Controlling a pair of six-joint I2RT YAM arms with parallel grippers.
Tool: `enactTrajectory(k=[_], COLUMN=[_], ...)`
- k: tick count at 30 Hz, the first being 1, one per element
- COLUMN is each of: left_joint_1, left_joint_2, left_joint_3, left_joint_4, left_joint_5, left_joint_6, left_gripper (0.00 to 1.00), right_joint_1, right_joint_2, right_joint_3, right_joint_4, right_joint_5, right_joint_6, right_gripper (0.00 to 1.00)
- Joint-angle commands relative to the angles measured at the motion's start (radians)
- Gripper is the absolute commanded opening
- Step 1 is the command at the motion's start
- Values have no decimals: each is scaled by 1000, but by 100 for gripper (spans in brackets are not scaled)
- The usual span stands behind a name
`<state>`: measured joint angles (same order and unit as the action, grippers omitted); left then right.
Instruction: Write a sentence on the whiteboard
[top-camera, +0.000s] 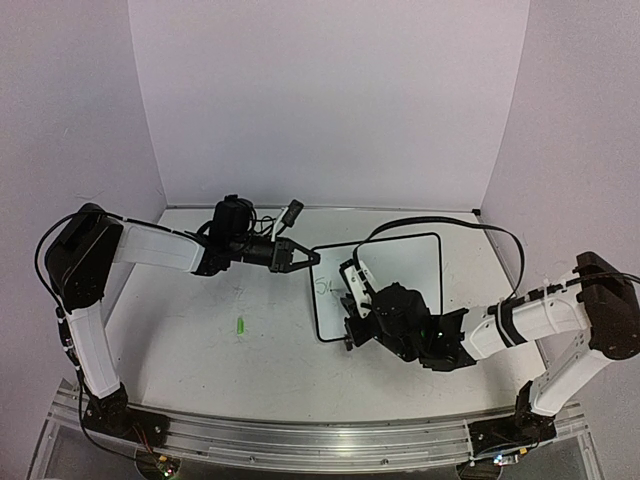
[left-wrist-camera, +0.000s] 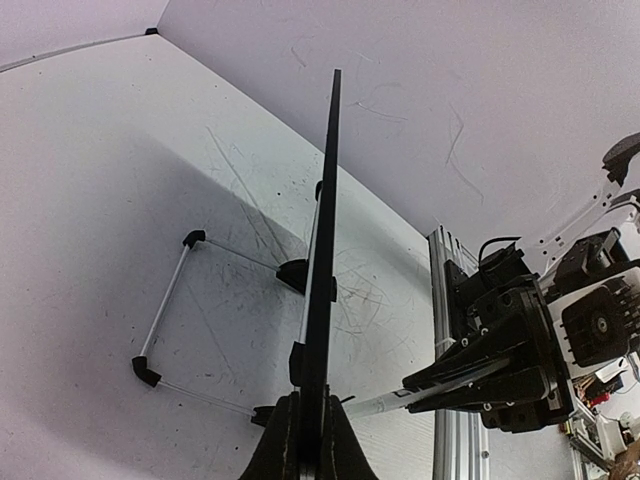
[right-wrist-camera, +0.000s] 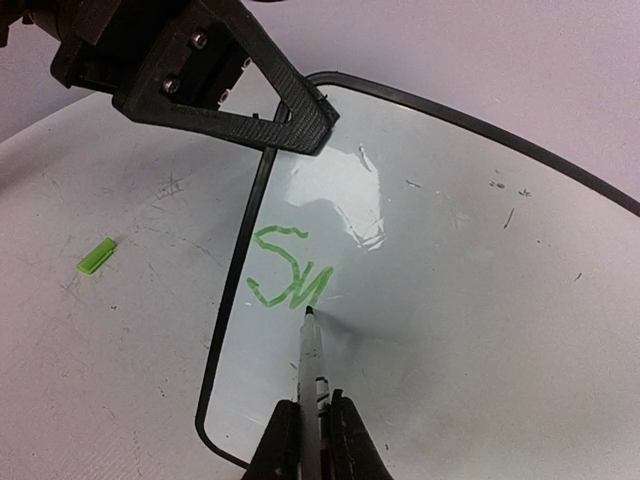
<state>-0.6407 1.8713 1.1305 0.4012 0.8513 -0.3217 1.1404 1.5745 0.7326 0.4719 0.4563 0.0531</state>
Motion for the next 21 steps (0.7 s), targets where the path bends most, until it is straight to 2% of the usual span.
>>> enactTrajectory(k=[1,21], left_joint_1=[-10,-13], left_joint_2=[-37,-44], left_joint_3=[-10,-12], left_joint_4=[-30,-30], left_joint_5=[-1,-1], left_joint_6=[-7,-5], left_gripper=[0,0], right_joint_1=[-1,-10], right_joint_2=[-6,25], right_joint_3=[6,45], right_joint_4=[34,64], right_joint_5=[51,79], right_joint_6=[-4,-21], right_gripper=[0,0])
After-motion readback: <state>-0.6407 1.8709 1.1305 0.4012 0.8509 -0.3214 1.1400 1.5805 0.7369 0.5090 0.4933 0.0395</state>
